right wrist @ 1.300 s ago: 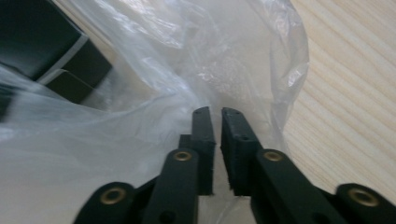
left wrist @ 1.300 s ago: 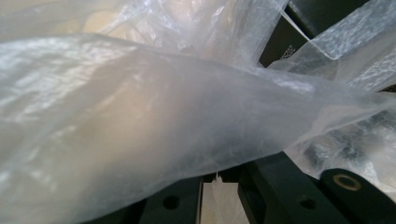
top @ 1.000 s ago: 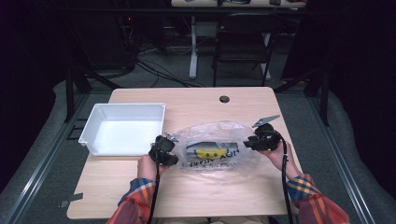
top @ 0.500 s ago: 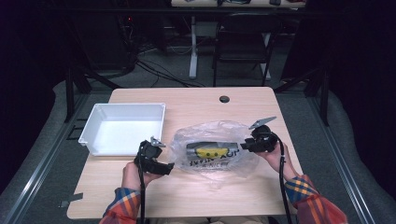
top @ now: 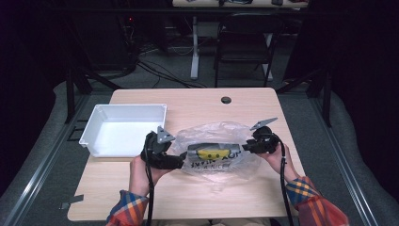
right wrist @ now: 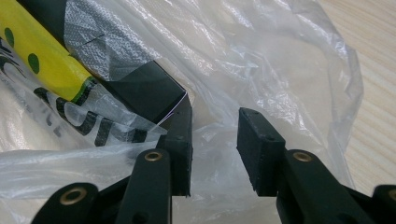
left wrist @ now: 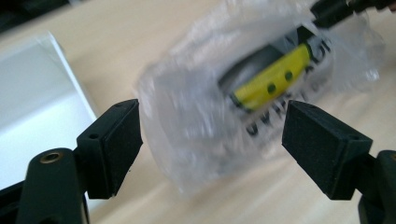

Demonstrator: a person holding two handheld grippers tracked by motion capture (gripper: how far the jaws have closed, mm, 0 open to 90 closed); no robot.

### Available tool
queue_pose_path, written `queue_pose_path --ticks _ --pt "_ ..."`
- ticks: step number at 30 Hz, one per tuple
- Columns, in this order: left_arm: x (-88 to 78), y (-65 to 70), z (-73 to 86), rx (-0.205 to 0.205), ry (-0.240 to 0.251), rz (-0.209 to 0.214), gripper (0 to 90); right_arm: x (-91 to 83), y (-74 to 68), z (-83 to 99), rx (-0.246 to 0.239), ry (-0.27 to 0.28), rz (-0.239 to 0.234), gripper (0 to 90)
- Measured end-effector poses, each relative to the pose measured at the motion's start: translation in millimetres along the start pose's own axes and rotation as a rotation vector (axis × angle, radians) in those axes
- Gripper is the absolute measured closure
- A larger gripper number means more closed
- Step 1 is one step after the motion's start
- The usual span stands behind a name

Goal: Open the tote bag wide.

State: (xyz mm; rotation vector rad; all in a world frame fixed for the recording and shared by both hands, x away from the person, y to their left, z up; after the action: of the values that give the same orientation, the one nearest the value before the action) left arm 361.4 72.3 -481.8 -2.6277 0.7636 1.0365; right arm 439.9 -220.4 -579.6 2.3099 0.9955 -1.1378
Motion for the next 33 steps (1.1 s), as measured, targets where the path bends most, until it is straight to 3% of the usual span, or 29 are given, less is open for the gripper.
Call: queue_pose_path --ticks 4,5,6,8,10,11,12,13,14,15,18,25,33 --pt "25.1 -5.4 -2.1 0.009 -0.032 -0.018 24.9 3.5 -2.4 -0.5 0.006 -0.006 0.001 66.1" --pt "38.5 -8.9 0.0 0.002 -0.051 -0.018 31.8 4.0 -2.3 -0.3 -0.006 -0.016 0.000 66.3" --pt "38.5 -8.9 0.0 0.002 -0.051 -0.018 38.0 4.0 -2.3 -0.3 -0.006 -0.016 0.000 66.3" --pt "53.5 -13.1 3.1 -0.003 -0.068 -0.018 42.7 5.4 -2.3 0.0 -0.002 -0.014 0.004 67.0" --pt "64.4 -16.4 5.6 -0.007 -0.077 -0.019 59.5 6.7 -1.2 1.4 0.000 -0.022 0.011 69.2" --pt "70.8 -18.1 7.4 -0.009 -0.081 -0.017 59.5 6.7 -1.2 1.4 0.000 -0.022 0.011 69.2" --pt "82.8 -22.2 12.8 -0.005 -0.109 -0.036 69.8 8.5 0.0 2.6 -0.004 -0.023 0.018 72.2" --pt "82.8 -22.2 12.8 -0.005 -0.109 -0.036 73.3 8.5 0.0 2.6 -0.004 -0.023 0.018 72.2" --pt "92.8 -25.5 19.0 0.006 -0.145 -0.046 73.3 9.4 0.0 2.9 -0.002 -0.022 0.018 73.0" --pt "96.6 -26.1 21.7 0.010 -0.162 -0.047 79.0 11.5 0.5 3.8 -0.002 -0.024 0.021 75.8" --pt "108.0 -27.1 28.1 0.040 -0.195 -0.077 84.1 15.4 1.6 4.8 -0.016 -0.037 0.026 80.3" --pt "127.1 -31.7 31.5 0.073 -0.234 -0.162 86.0 27.1 4.2 3.6 -0.021 -0.055 0.065 83.4" --pt "139.6 -37.5 41.5 0.090 -0.305 -0.189 86.7 33.0 13.0 9.9 0.009 -0.095 0.084 83.1"
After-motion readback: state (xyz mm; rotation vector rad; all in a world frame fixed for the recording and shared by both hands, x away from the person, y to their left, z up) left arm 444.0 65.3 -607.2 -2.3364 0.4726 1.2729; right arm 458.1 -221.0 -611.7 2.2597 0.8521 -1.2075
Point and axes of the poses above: each handheld gripper's, and its own axes: x roughly forward along the jaws, z roughly out of its underside, y roughly to its right, the point moved 7 cm from there along x, roughly forward along the jaws, and after that the axes turned 7 degrees about -x, right-handed, at the moved point
